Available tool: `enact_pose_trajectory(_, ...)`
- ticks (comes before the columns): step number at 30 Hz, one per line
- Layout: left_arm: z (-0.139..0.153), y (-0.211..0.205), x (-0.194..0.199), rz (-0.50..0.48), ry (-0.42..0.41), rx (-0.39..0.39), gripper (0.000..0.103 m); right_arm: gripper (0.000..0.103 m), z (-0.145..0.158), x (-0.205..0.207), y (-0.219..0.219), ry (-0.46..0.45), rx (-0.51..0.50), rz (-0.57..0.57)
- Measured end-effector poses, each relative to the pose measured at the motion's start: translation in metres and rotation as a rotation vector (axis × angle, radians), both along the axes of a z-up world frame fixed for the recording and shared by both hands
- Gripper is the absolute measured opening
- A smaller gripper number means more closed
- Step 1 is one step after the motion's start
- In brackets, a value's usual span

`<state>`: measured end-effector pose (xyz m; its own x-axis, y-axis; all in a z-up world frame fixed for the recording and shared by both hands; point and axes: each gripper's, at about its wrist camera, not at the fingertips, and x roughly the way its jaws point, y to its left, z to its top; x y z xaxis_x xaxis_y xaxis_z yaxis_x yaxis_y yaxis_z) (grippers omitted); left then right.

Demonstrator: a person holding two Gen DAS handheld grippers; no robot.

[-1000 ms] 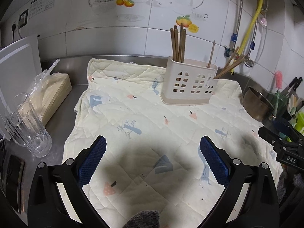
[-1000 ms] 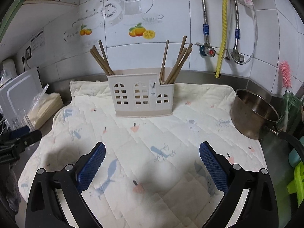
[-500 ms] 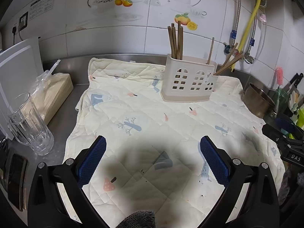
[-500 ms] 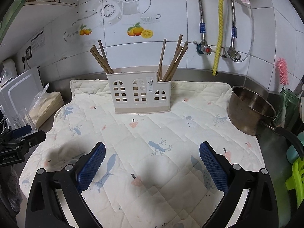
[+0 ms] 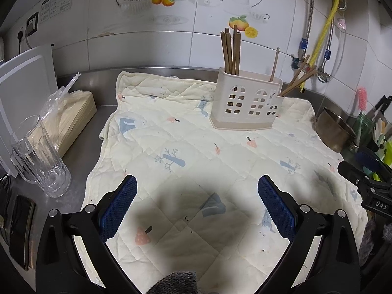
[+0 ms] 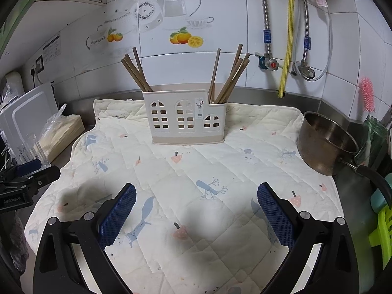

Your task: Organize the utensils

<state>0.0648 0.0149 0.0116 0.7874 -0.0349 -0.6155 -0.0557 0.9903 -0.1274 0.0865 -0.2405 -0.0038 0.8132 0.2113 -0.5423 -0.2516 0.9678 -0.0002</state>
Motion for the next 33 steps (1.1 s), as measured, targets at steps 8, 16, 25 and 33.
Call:
enact_pose_trajectory(8, -0.0005, -0.001, 0.0, -0.004, 0.004, -0.001, 0.098, 0.096, 0.0004, -0.0009, -0.0016, -0.003, 0.011, -0.002)
enact_pose_trajectory(16, -0.0019, -0.0014, 0.0008, -0.004, 0.011, -0.002, 0.098, 0.096, -0.001, -0.0015, -0.0024, 0.002, 0.018, 0.002)
enact_pose_trajectory(25, -0.0028, -0.0014, 0.0006, -0.003, 0.015, -0.005, 0.098, 0.096, -0.0038, 0.0004, -0.0013, 0.012, 0.019, 0.001)
enact_pose_trajectory(33, -0.005, -0.0019, 0.0002, -0.004, 0.02, -0.006, 0.098, 0.096, -0.0043, 0.0, -0.0003, 0.014, 0.02, 0.001)
